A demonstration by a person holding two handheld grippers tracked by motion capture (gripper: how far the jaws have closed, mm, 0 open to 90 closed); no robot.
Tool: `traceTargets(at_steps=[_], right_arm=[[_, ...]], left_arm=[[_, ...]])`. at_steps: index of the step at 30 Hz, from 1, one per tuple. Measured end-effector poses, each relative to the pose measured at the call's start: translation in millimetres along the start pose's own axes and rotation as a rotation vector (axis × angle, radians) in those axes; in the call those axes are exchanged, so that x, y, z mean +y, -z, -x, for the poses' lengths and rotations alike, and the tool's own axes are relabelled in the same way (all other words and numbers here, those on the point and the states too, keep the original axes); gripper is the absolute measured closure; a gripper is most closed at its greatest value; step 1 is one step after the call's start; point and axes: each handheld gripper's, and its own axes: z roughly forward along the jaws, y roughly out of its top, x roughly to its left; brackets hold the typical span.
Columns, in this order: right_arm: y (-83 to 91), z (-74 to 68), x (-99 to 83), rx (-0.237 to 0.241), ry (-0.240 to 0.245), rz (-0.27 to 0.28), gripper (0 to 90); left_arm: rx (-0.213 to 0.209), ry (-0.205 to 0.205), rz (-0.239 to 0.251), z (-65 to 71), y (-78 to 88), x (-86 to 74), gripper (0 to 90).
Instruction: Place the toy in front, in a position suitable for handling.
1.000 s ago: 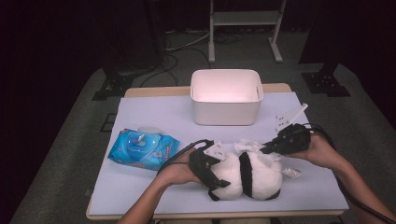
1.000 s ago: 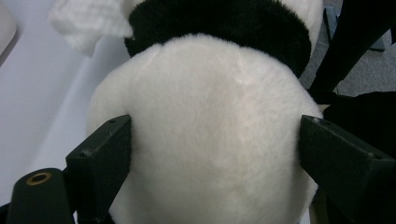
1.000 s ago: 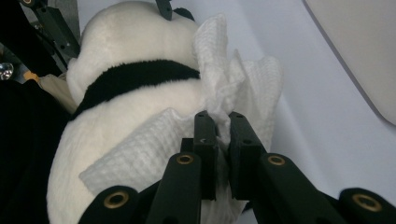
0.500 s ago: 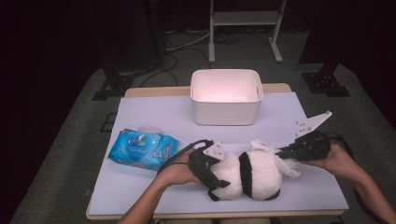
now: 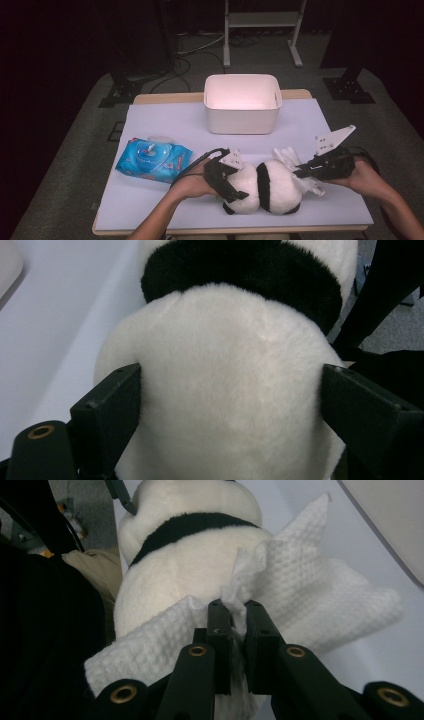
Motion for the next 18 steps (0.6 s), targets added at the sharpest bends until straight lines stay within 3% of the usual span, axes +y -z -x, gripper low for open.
traceTargets(at_steps=[6,18], right_arm=[[-8.6,-5.0,16.5,0.027,0.038,-0.003,82.4],[-42.9,-14.0,44.6,0.096,0.106,-0.020,82.3]], left_arm=[[0.002,0.002,-0.002,-1.4,-0.7,1.6,12.2],[0.004,0.001,-0.009,-3.3,-1.7,4.4,11.9]])
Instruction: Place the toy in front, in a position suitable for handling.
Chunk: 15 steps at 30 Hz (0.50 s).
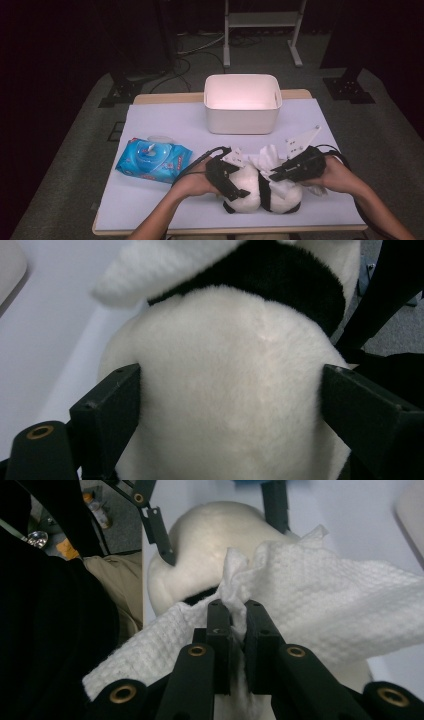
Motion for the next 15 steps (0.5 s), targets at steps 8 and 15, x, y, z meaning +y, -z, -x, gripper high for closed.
traceTargets(at_steps=[8,15], right_arm=[[-8.7,-2.0,4.0,-0.010,0.009,-0.041,82.5],[9.4,5.8,-16.9,-0.046,-0.050,-0.023,82.5]], left_arm=[[0.010,0.012,0.038,-1.9,3.2,-1.7,9.3],[0.022,0.007,0.049,-3.3,11.3,-0.1,8.2]])
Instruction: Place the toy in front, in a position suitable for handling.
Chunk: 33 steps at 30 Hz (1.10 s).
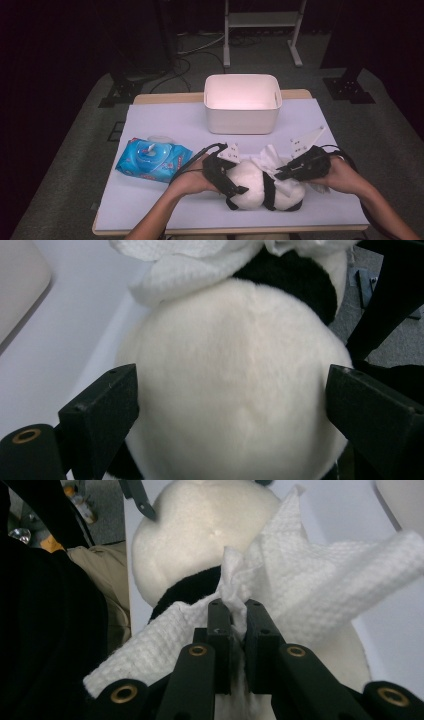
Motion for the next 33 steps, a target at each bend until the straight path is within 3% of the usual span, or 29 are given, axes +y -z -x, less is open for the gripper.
traceTargets(at_steps=[8,9,15,19,25,33], right_arm=[[15.2,6.6,-22.5,-0.025,-0.051,0.042,82.7],[16.9,7.4,-23.9,-0.029,-0.053,0.039,82.7],[23.9,12.6,-32.0,-0.041,-0.075,0.039,82.7],[24.6,13.0,-34.4,-0.043,-0.080,0.048,82.7],[25.3,6.3,-29.8,-0.062,-0.040,0.067,82.7],[22.2,-5.9,-16.3,-0.030,0.007,0.079,82.7]], left_arm=[[-0.006,-0.014,-0.018,0.5,3.7,-7.6,8.1],[-0.016,0.006,-0.017,0.2,2.6,-8.2,8.1],[-0.026,0.011,-0.006,0.1,-4.5,-6.4,6.5],[-0.021,0.002,-0.010,0.7,-6.8,-3.1,11.2],[-0.016,-0.003,-0.004,0.8,-3.7,-0.1,13.7],[-0.013,0.002,0.030,3.5,-1.5,7.9,14.0]])
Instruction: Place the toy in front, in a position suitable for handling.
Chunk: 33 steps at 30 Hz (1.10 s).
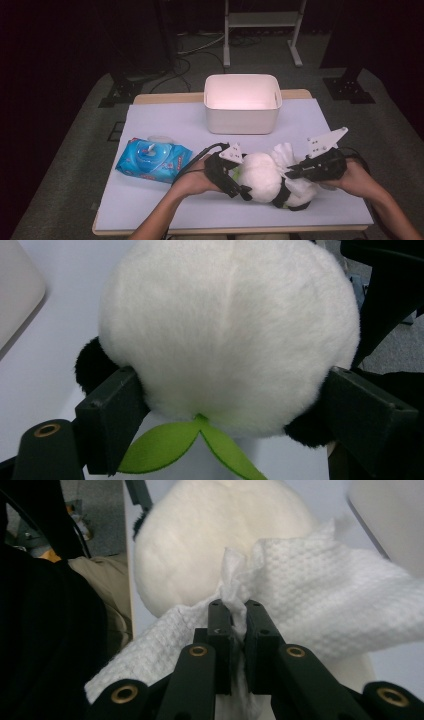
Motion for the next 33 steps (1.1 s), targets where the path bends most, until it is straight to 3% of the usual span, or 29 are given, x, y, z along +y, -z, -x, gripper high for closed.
traceTargets(at_steps=[15,23,28,33], right_arm=[[-3.3,-18.2,31.5,0.052,0.088,0.052,82.9],[-8.4,-20.9,48.6,0.058,0.118,0.050,82.9],[-10.0,-20.7,47.7,0.060,0.116,0.052,83.1],[-8.6,-17.8,34.8,0.057,0.088,0.055,83.5]], left_arm=[[0.010,-0.017,0.021,3.6,0.2,23.0,14.1],[0.018,-0.025,0.015,4.1,-3.0,32.6,14.1],[0.020,-0.027,0.004,4.4,-4.7,33.1,13.9],[0.020,-0.030,-0.005,4.9,-6.7,31.7,13.5]])
